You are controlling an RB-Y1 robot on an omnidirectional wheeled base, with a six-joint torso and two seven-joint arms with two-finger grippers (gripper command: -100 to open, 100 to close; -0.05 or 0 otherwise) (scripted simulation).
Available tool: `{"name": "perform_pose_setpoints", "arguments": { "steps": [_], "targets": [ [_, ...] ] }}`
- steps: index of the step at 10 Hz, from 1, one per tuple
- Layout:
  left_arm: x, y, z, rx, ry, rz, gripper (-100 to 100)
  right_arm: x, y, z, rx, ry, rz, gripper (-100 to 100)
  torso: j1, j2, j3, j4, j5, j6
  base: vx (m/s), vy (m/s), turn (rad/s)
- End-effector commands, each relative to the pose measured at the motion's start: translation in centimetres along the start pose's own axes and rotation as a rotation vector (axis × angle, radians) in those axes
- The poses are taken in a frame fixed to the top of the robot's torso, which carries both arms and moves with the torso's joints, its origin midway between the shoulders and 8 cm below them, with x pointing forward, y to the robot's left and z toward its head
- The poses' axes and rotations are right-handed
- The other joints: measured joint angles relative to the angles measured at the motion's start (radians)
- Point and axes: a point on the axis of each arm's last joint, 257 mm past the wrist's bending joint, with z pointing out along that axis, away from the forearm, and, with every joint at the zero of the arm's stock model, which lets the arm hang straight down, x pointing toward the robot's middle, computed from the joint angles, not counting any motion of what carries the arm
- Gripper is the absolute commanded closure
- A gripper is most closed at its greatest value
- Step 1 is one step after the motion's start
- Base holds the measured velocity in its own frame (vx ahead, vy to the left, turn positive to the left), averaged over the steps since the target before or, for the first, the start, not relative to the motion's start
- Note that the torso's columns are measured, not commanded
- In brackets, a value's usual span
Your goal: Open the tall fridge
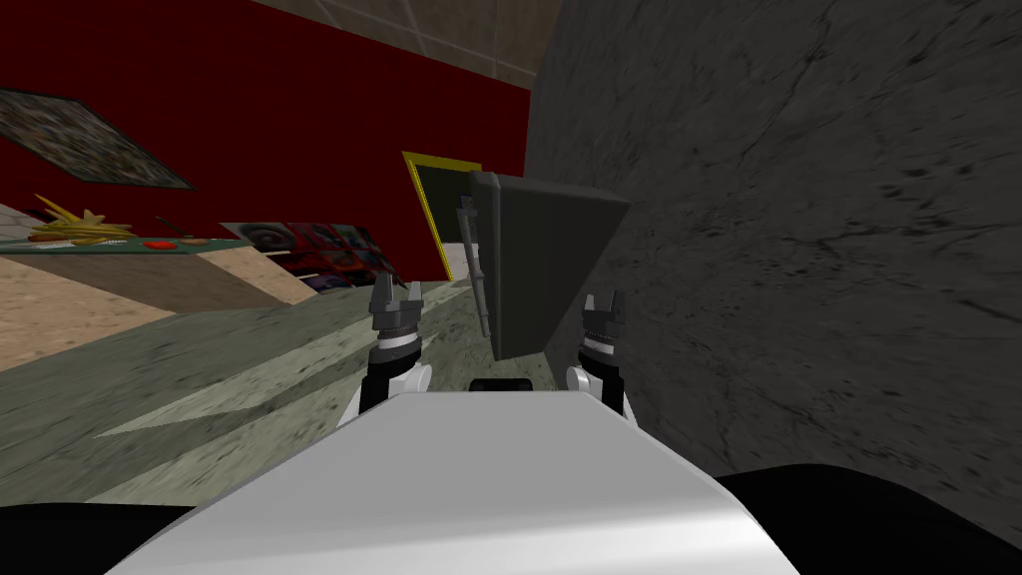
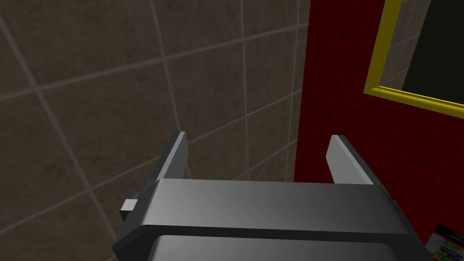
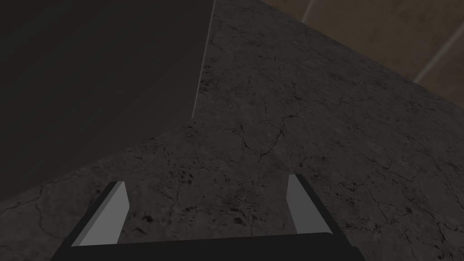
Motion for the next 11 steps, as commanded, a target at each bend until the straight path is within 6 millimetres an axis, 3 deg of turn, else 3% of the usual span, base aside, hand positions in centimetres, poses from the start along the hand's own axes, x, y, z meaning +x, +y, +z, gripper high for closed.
{"name": "perform_pose_setpoints", "arguments": {
  "steps": [1,9,10,11],
  "targets": [
    [0.00,0.00,0.00,0.000,0.000,0.000,0,0.00,0.00,0.00,0.000,0.000,0.000,0,0.000,0.040,-0.082,0.041,0.000,0.000,0.000,0.000,0.000],
    [0.00,-0.02,0.01,0.000,0.000,0.000,0,0.00,0.02,0.01,0.000,0.000,0.000,0,0.000,0.618,-1.234,0.617,0.000,0.000,0.000,0.000,0.000],
    [0.00,-0.02,0.01,0.000,0.000,0.000,0,-0.40,-0.11,-0.21,0.011,0.034,-0.040,-100,0.000,0.691,-1.382,0.691,0.000,0.000,0.011,0.020,0.067],
    [0.00,0.00,0.00,0.000,0.000,0.000,0,-0.97,-0.23,-0.44,0.021,0.053,-0.076,-100,0.001,0.725,-1.451,0.724,0.000,0.000,0.016,0.040,0.114]
  ]
}}
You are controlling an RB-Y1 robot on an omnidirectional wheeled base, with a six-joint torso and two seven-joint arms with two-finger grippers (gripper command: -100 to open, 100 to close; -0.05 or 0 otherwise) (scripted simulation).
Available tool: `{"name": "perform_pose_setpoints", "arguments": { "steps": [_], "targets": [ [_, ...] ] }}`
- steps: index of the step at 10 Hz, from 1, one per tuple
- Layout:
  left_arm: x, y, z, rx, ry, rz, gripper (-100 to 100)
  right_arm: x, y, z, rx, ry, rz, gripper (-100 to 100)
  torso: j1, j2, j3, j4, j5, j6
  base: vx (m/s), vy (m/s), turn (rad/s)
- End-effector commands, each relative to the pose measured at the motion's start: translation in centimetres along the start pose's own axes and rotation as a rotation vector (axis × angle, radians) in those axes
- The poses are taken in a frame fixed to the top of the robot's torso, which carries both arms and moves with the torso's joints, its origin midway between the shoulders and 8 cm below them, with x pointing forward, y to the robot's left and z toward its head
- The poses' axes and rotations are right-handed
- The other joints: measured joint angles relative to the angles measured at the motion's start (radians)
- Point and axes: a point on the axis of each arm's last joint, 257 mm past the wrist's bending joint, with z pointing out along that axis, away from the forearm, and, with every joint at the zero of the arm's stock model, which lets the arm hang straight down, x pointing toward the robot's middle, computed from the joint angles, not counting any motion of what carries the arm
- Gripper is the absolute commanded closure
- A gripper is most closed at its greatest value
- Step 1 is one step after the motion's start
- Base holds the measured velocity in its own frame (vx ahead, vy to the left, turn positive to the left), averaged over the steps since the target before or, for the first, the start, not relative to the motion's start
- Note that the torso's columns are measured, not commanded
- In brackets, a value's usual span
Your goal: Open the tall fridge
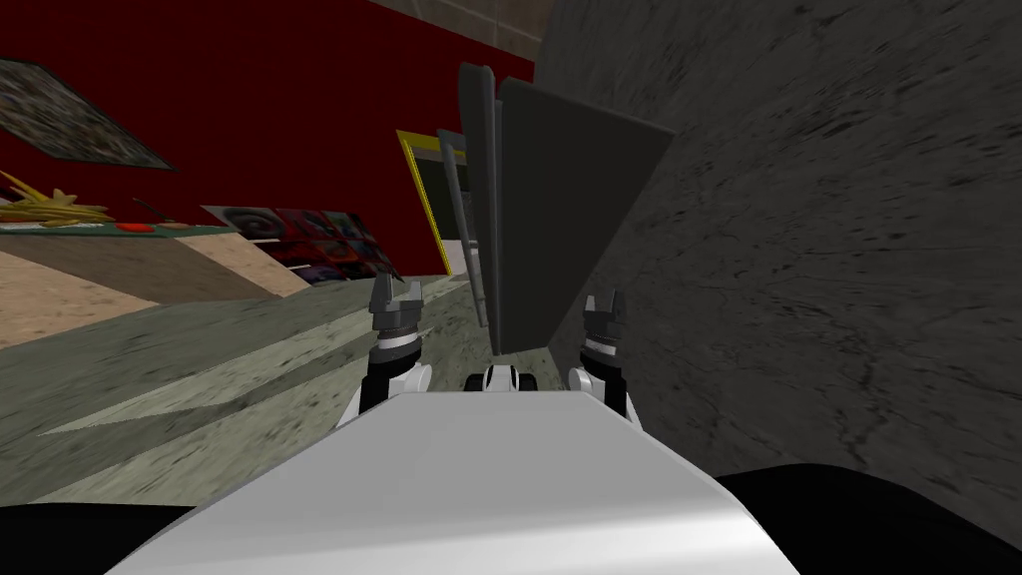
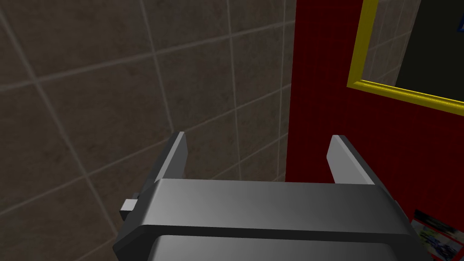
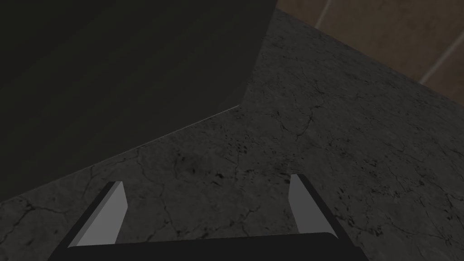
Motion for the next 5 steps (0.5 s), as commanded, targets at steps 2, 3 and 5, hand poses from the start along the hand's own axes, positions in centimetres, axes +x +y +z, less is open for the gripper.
{"name": "perform_pose_setpoints", "arguments": {
  "steps": [2,3,5],
  "targets": [
    [0.0,0.0,0.0,0.000,0.000,0.000,0,-2.7,-0.4,-1.0,0.046,0.061,-0.149,-100,0.001,0.011,-0.024,0.013,0.000,0.000,0.027,0.051,0.152],
    [0.0,0.0,0.0,0.000,0.000,0.000,0,-3.9,-0.5,-1.5,0.066,0.068,-0.202,-100,0.000,0.012,-0.025,0.013,0.000,0.000,0.039,0.073,0.199],
    [0.0,0.0,0.0,0.000,0.000,0.000,0,-5.6,-0.4,-2.0,0.087,0.069,-0.270,-100,0.001,0.012,-0.025,0.014,0.000,0.000,0.040,0.080,0.138]
  ]
}}
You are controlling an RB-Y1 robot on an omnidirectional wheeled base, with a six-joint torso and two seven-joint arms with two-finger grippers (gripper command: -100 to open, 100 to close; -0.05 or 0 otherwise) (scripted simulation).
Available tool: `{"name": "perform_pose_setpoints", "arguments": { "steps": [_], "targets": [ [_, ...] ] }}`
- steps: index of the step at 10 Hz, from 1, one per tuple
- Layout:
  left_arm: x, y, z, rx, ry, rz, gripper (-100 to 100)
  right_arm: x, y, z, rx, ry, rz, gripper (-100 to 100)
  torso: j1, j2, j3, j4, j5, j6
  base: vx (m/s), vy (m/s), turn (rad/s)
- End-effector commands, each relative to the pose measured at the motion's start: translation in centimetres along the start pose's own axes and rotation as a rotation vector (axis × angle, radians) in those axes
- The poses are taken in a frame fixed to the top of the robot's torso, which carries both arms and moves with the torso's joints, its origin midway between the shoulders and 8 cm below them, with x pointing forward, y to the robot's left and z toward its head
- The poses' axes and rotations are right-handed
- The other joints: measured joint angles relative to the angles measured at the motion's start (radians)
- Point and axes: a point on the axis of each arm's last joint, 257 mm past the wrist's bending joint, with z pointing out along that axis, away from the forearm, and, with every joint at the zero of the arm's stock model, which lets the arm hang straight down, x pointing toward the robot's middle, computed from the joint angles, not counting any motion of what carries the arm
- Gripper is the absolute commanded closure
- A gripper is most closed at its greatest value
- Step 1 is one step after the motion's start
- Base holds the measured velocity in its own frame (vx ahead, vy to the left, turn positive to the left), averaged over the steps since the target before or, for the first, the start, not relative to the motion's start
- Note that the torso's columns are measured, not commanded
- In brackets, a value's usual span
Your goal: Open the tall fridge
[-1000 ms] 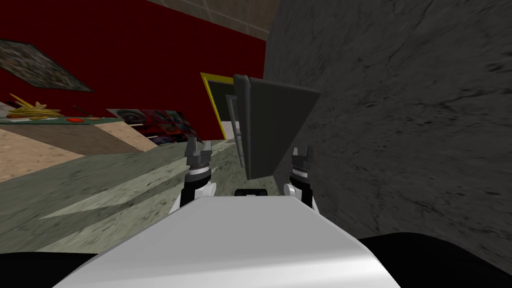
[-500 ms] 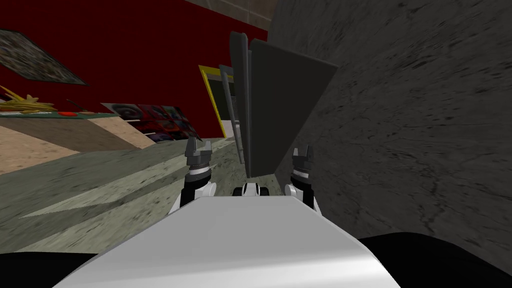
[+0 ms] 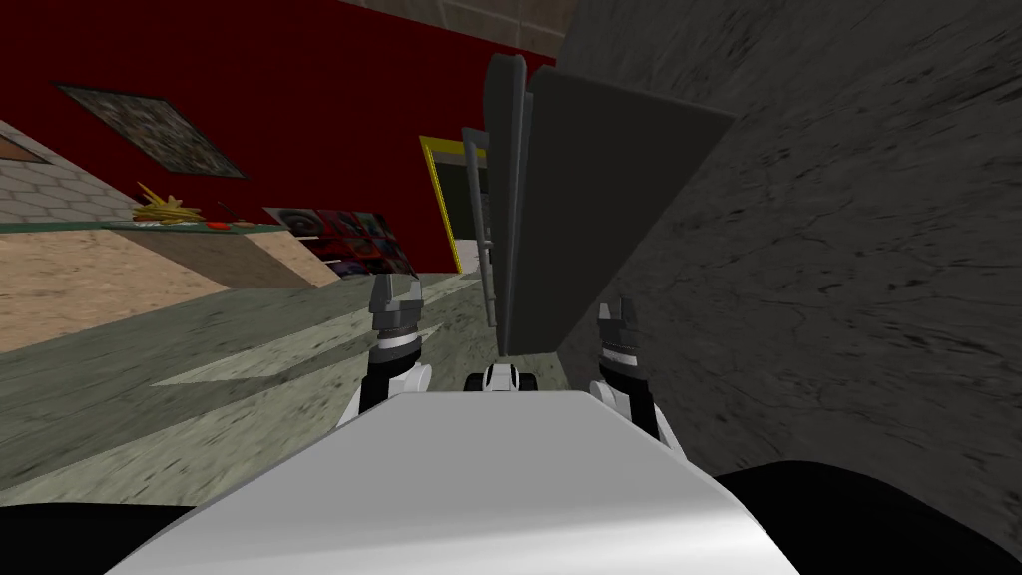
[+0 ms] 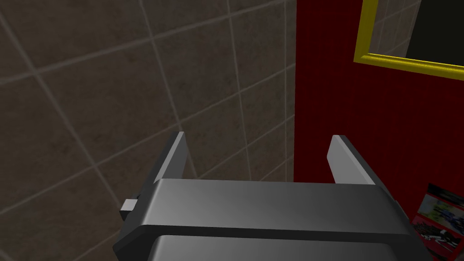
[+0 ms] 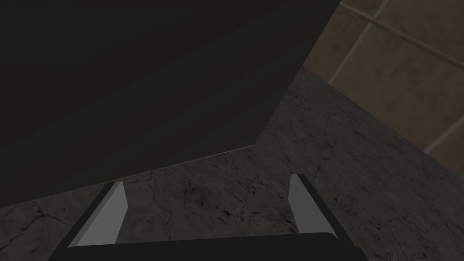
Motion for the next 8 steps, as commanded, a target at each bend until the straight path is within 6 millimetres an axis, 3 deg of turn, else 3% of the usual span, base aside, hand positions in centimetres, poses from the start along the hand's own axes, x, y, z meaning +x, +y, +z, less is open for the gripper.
{"name": "perform_pose_setpoints", "arguments": {
  "steps": [1,8],
  "targets": [
    [0.0,0.0,0.0,0.000,0.000,0.000,0,-2.9,-0.3,-1.3,0.041,0.003,-0.108,-100,-0.002,0.001,0.001,0.000,0.000,0.000,0.029,0.068,0.164],
    [0.0,0.0,0.0,0.000,0.000,0.000,0,-9.4,-0.3,-3.8,0.132,-0.008,-0.359,-100,-0.001,0.000,0.000,0.000,0.000,0.000,0.033,0.049,0.140]
  ]
}}
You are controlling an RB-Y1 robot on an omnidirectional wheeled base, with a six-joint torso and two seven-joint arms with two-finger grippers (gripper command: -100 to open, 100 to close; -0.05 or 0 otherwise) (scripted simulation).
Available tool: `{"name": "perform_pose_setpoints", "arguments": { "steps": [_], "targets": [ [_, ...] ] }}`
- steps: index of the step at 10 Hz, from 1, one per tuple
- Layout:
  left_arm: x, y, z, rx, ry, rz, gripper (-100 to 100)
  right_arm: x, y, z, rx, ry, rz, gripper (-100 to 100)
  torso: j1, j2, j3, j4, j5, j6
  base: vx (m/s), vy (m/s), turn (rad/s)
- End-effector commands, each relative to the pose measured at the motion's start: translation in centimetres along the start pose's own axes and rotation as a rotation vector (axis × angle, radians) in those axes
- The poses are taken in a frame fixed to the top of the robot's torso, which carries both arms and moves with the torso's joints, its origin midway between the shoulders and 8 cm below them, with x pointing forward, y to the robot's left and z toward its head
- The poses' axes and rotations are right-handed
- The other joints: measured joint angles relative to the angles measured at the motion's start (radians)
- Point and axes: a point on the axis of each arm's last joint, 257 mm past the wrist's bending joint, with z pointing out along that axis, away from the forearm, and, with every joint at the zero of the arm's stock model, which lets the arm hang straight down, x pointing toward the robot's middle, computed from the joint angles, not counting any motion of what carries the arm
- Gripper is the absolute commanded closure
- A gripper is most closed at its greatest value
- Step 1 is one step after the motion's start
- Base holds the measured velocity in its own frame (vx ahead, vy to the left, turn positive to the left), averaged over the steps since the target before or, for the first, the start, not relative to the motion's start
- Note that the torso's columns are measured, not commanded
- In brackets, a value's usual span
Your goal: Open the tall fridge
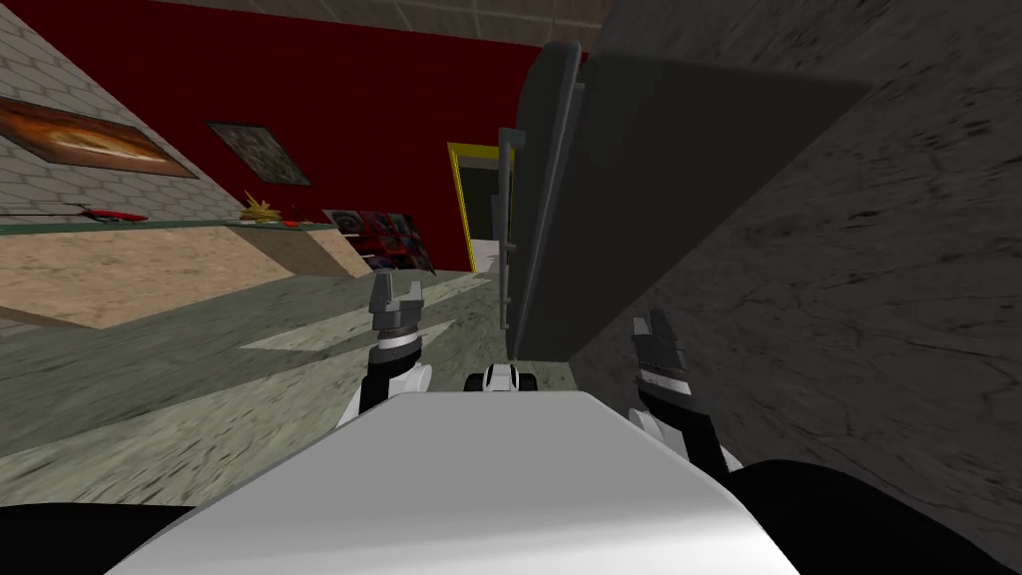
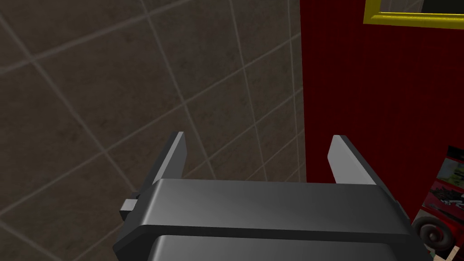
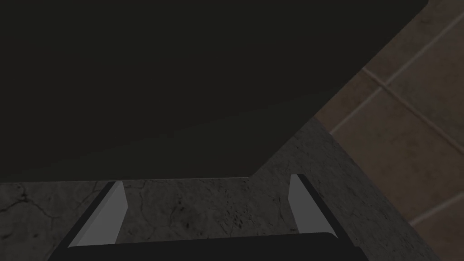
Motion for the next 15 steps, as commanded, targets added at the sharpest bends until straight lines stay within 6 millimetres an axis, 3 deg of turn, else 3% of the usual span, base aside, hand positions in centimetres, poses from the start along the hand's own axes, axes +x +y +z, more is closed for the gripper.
{"name": "perform_pose_setpoints", "arguments": {
  "steps": [1,5,7,8,15],
  "targets": [
    [0.0,0.0,0.0,0.000,0.000,0.000,0,-3.0,-0.9,-1.3,0.047,-0.002,-0.122,-100,-0.001,0.001,0.000,0.000,0.000,0.001,0.049,0.070,0.193],
    [0.0,0.0,0.0,0.000,0.000,0.000,0,-7.5,-1.4,-3.3,0.122,0.000,-0.306,-100,-0.002,0.001,0.001,0.000,0.000,0.001,0.039,0.060,0.169],
    [0.0,0.0,0.0,0.000,0.000,0.000,0,-8.3,-1.2,-3.4,0.125,-0.005,-0.335,-100,-0.001,0.001,0.001,0.000,0.000,0.001,0.027,0.043,0.048],
    [0.0,0.0,0.0,0.000,0.000,0.000,0,-10.0,-1.4,-4.4,0.166,0.005,-0.413,-100,-0.003,0.002,0.001,0.001,-0.001,0.001,0.039,0.049,0.236],
    [0.0,0.0,0.0,0.000,0.000,0.000,0,-17.6,0.5,-6.8,0.280,0.028,-0.749,-100,-0.001,0.001,0.001,0.000,0.000,0.000,0.050,0.057,0.174]
  ]
}}
